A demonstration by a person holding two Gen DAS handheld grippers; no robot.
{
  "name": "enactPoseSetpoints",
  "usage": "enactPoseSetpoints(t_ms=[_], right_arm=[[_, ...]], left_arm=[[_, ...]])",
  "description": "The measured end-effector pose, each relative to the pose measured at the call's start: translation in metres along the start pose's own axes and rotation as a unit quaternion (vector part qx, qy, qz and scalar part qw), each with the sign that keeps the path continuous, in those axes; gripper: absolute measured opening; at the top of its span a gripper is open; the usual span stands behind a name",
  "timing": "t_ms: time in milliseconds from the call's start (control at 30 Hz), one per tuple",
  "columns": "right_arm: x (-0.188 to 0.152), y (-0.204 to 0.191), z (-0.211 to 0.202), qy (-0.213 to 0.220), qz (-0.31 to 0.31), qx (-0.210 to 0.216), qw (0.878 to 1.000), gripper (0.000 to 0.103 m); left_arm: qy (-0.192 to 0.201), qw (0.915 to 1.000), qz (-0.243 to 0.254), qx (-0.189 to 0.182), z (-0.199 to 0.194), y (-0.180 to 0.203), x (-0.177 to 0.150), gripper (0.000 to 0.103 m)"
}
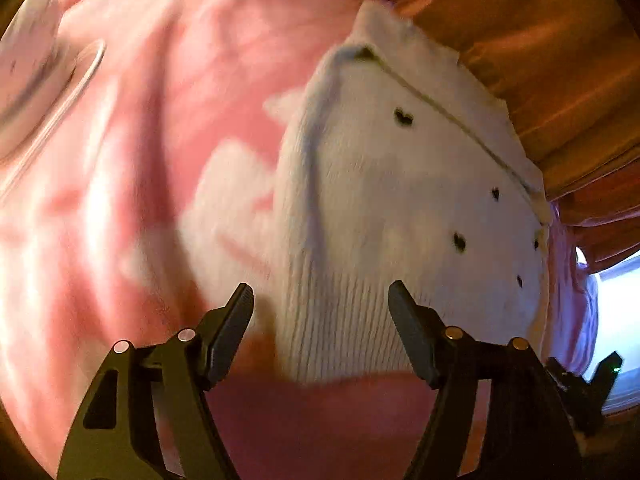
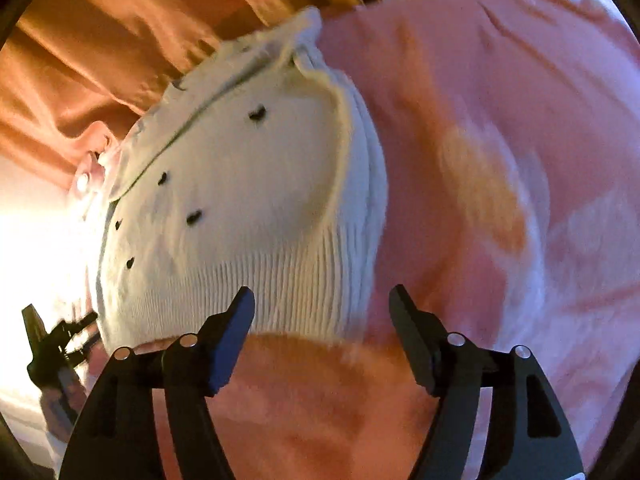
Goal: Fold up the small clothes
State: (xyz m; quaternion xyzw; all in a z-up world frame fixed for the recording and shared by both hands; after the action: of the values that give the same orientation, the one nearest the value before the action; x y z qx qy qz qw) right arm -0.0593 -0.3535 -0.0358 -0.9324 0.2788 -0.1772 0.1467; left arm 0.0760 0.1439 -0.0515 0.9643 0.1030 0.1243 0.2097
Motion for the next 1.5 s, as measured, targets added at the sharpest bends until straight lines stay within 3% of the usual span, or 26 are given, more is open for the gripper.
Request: enactPoseSetpoints(t_ms=[67,233,333,367,400,433,467,500,667,833,1000,1333,1500], right_arm=[[-0.004,-0.001,0.008,-0.002,0.004,-0.001,1.000,0.069],[-0.005,-0.006,0.015,0.002,-0.001,0.026,1.000,0.070],[-0.005,-0.008,0.022,0.010,0.000,0.029,1.000,0.069],[-0.005,-0.009,0.022,0.015,-0.001,0.028,0.999,0.065],[-0.004,-0.010,0.022,0.020,-0.004,0.031,0.999,0.052],[-0.003,-0.010,0.021,0.022,-0.005,0.034,0.999,0.040],[-0.002,-0.010,0.020,0.021,-0.005,0.038,0.999,0.012],[-0.002,-0.010,0.017,0.028,-0.004,0.043,0.999,0.007],[-0.009,-0.026,-0.027,0.105,-0.047,0.033,0.993,0.006],[-0.031,-0.033,-0.067,0.147,-0.074,0.020,0.986,0.005],[-0.059,-0.025,-0.089,0.143,-0.072,0.017,0.987,0.004],[-0.135,0.000,-0.115,0.100,-0.079,-0.011,0.992,0.000],[-0.133,0.015,-0.106,0.088,-0.057,-0.012,0.994,0.002]], left_arm=[[0.005,0.9999,0.014,0.005,0.004,0.002,-0.007,0.072],[0.021,0.9978,0.053,0.034,0.015,0.019,-0.017,0.073],[0.022,0.9968,0.069,0.034,0.016,0.027,-0.020,0.060],[0.015,0.9974,0.066,0.022,0.018,0.028,-0.019,0.045],[0.010,0.9979,0.061,0.016,0.018,0.027,-0.018,0.039],[0.001,0.9985,0.055,0.001,0.019,0.026,-0.016,0.021],[-0.009,0.9988,0.048,-0.010,0.020,0.023,-0.016,0.012],[-0.009,0.9989,0.044,-0.015,0.019,0.022,-0.016,0.009],[0.028,0.9965,0.077,-0.020,-0.012,0.032,-0.025,0.007],[0.059,0.9920,0.105,-0.039,-0.052,0.044,-0.041,0.006],[0.054,0.9891,0.124,-0.057,-0.076,0.043,-0.067,0.006],[0.012,0.9901,0.132,-0.045,-0.089,0.020,-0.135,0.006],[0.002,0.9913,0.127,-0.035,-0.071,0.020,-0.135,0.007]])
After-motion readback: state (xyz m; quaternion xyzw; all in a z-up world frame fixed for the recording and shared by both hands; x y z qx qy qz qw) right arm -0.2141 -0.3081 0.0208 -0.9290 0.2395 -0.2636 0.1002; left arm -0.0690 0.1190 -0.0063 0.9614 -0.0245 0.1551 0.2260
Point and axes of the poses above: each gripper's, at about its wrist camera, not at the fingertips, and z roughly the way its jaws point, y to its right, x to its top, the point moved 2 cm from there along z, roughly the way its jaws point, and after that the axes turned 8 degrees about -y, right-handed, at the moved point
